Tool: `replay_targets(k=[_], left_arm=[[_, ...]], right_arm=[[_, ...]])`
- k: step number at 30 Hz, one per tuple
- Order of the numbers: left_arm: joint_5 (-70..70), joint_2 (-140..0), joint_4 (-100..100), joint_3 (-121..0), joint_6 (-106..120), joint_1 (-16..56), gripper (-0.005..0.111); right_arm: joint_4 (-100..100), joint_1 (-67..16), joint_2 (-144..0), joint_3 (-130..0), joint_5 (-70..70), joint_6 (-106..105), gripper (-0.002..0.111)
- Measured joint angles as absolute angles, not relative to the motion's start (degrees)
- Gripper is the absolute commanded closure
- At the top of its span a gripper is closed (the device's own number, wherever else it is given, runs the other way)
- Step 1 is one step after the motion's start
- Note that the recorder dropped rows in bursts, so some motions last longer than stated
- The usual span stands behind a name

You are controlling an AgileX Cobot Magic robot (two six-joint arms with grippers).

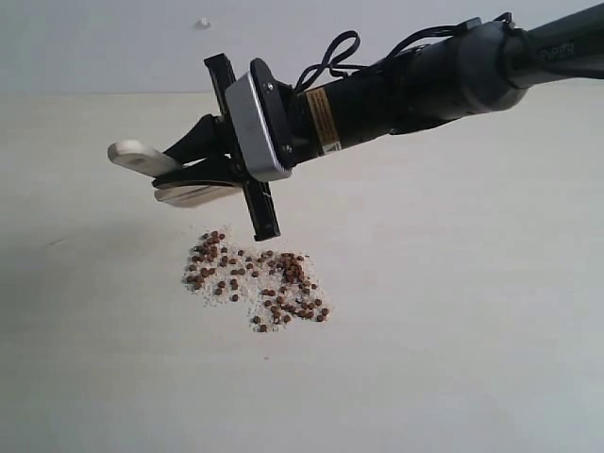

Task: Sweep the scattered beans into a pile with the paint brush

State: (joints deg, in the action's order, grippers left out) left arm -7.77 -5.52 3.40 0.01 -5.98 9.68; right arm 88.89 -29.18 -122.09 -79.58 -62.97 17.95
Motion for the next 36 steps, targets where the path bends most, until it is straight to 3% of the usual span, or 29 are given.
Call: replay_targets(k=[25,36], left_arm=[[-7.89,-5.52,3.4,0.01,-5.98,9.68,0.107],[-7.89,-5.52,3.4,0.01,-5.98,9.68,0.107]], right_arm=[[86.79,-29.18,-137.1,-96.12,-64.91,19.47,0.108],[96.14,-28.91,-140.54,-97.82,-70.11,33.05,0.108]])
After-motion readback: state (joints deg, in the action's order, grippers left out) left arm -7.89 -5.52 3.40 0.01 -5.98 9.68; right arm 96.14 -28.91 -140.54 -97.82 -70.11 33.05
